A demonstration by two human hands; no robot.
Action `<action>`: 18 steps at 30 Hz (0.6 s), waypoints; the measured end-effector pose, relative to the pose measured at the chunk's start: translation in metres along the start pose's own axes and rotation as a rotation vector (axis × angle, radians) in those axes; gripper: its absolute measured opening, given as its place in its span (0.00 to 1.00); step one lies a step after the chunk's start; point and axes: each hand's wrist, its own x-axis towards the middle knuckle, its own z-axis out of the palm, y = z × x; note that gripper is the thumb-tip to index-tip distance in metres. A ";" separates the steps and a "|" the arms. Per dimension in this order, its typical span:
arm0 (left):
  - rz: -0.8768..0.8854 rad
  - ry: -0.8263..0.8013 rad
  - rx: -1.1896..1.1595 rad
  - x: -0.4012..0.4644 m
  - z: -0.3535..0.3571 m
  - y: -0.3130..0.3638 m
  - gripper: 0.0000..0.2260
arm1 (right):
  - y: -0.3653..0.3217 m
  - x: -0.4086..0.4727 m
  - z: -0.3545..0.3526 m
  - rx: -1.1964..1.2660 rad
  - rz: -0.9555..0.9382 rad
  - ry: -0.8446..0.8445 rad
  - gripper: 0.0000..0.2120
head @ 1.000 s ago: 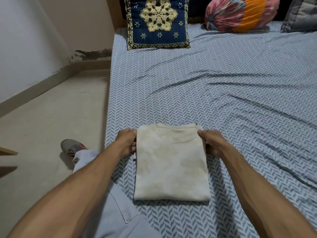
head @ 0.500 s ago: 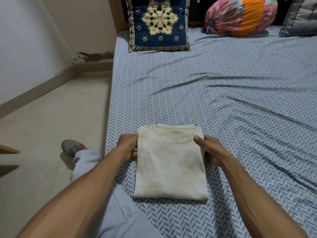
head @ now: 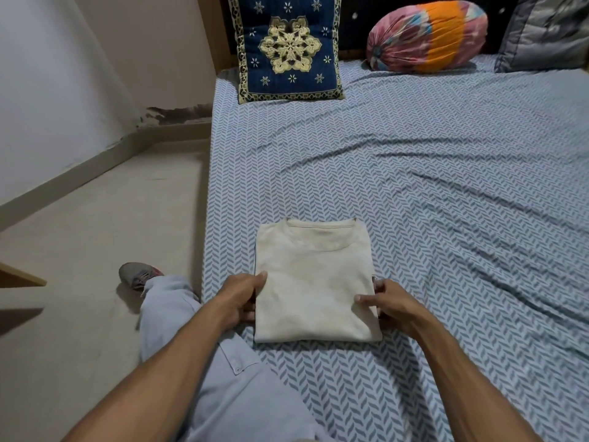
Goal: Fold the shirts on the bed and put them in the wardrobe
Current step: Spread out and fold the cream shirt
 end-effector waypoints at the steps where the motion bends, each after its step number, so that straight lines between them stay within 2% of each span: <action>1: -0.001 0.005 0.050 -0.002 -0.003 -0.007 0.14 | 0.005 -0.007 0.001 -0.039 0.013 -0.010 0.12; 3: -0.010 -0.042 0.150 -0.008 -0.008 -0.019 0.16 | 0.017 -0.016 0.003 -0.072 0.031 -0.024 0.14; 5: -0.014 -0.045 0.207 -0.013 -0.012 -0.028 0.09 | 0.026 -0.025 0.006 -0.077 0.037 -0.046 0.14; 7: -0.012 0.016 0.236 -0.011 -0.012 -0.032 0.06 | 0.030 -0.025 0.007 -0.081 0.048 -0.026 0.13; 9: 0.032 0.084 0.297 -0.012 -0.011 -0.031 0.10 | 0.029 -0.024 0.007 -0.100 0.042 0.062 0.12; 12: 0.176 0.198 0.451 -0.016 -0.013 -0.021 0.18 | 0.016 -0.014 0.006 -0.055 -0.061 0.238 0.22; 14: 0.237 0.259 0.489 -0.017 -0.012 -0.011 0.16 | 0.005 -0.006 0.004 -0.052 -0.109 0.336 0.22; 16: 0.300 0.299 0.539 -0.016 -0.011 0.001 0.08 | -0.009 0.005 0.001 -0.133 -0.137 0.414 0.20; 17: 0.315 0.313 0.546 -0.011 -0.010 0.006 0.14 | -0.017 0.010 0.000 -0.148 -0.143 0.429 0.20; 18: 0.316 0.315 0.540 -0.004 -0.008 0.011 0.23 | -0.027 0.013 0.001 -0.137 -0.143 0.425 0.21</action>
